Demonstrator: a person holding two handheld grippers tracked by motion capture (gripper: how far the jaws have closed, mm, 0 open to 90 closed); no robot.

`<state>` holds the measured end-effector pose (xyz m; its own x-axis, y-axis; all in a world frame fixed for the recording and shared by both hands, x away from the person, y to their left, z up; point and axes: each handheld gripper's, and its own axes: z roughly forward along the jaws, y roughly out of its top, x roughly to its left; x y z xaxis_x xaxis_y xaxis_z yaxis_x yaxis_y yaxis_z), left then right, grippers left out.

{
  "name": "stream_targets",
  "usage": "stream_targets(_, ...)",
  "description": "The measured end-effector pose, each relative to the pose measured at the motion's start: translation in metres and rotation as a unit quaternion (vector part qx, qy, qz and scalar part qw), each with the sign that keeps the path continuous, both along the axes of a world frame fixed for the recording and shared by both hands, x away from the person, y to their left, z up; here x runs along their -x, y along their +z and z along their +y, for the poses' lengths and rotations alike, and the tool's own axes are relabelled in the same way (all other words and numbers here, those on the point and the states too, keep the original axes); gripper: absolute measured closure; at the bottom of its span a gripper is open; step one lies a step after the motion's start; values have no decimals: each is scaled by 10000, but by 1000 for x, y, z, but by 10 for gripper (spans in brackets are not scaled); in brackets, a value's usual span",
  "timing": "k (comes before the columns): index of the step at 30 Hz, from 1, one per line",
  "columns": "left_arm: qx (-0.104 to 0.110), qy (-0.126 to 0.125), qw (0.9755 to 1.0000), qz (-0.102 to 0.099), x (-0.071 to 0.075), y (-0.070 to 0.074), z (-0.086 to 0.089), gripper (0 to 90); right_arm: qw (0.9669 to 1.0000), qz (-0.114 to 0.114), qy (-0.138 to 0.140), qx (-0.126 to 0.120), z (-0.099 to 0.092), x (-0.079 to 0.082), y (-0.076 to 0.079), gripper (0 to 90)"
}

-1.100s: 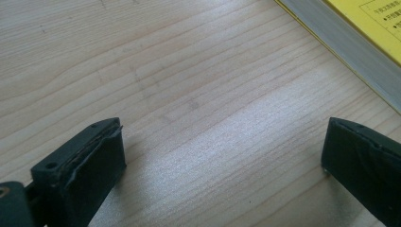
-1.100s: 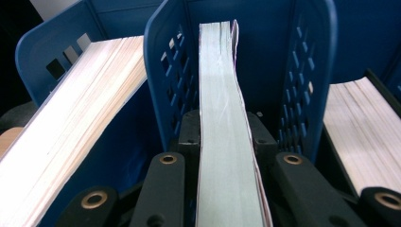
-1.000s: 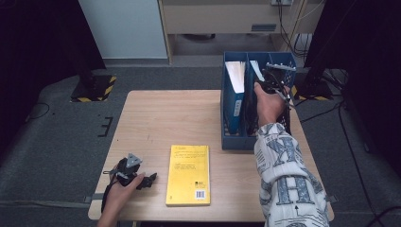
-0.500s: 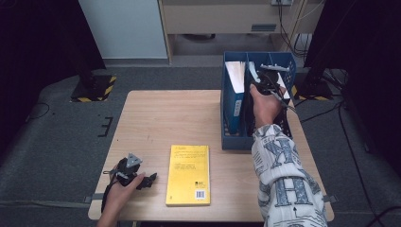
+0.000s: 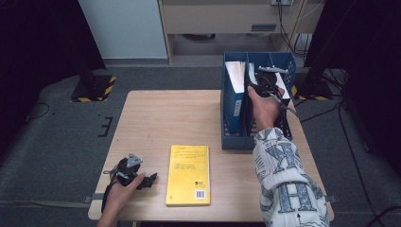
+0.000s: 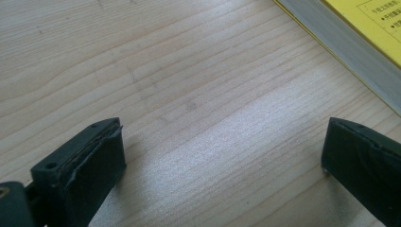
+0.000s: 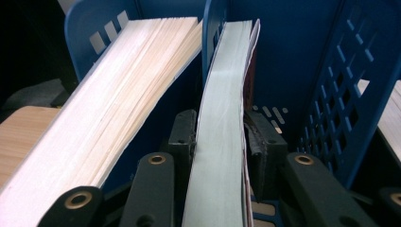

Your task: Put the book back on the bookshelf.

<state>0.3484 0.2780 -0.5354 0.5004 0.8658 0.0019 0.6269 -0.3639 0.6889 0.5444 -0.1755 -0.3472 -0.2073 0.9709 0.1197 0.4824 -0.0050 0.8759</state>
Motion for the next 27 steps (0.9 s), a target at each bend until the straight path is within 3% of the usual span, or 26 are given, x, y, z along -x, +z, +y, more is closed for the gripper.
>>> stream_targets(4, -5, -6, 10000, 8, 0, 0, 0, 0, 9999, -43, 40, -134, -3, 1, 4, 629)
stream_targets(9, -2, -5, 10000, 2, 0, 0, 0, 0, 9997, -68, 110, -231, -4, 3, 9, 517)
stream_targets(18, 18, 12, 10000, 2, 0, 0, 0, 0, 9993, -116, 365, 1, -7, 16, 14, 345)
stream_targets(27, -11, -7, 10000, -3, 0, 0, 0, 0, 9982, -219, 551, -21, -16, 44, 16, 179)
